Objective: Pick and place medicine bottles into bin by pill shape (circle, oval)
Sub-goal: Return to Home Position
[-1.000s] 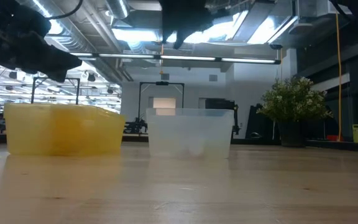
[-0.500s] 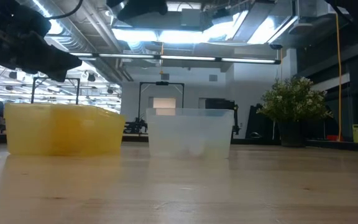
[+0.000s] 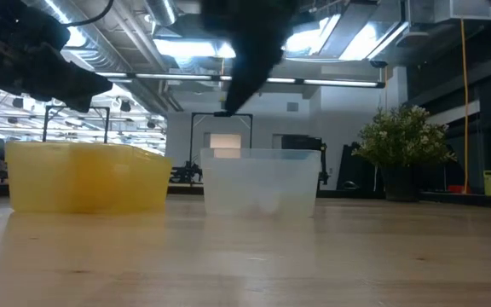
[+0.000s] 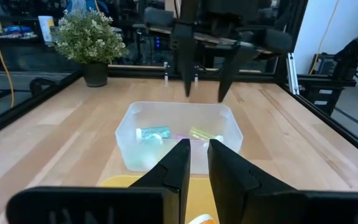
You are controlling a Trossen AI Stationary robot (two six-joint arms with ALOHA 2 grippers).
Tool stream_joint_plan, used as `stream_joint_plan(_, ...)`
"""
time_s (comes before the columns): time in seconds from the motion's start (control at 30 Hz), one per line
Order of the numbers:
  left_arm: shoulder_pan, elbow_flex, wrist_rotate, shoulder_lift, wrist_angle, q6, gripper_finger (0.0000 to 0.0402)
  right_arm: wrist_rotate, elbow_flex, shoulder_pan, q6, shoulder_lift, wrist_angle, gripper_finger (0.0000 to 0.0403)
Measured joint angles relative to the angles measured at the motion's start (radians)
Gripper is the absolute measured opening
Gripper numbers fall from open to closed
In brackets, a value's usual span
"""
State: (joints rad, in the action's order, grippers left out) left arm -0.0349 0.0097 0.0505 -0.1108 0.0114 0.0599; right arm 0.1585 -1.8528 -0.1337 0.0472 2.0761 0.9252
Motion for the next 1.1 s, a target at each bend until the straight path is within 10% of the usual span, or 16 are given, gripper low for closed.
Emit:
stream_joint_plan(0.53,0.0,0.0,-0.004,0.0,0.0,0.0,0.005,-0.096,1.298,-0.031,-0.004,-1.046,-0.847,0.0213)
stream_joint_plan(1.1,0.0,0.0,-0.004,0.0,0.0,0.0,0.005,0.058,1.803,-0.09,-0.007,-1.749,-1.158,0.0213)
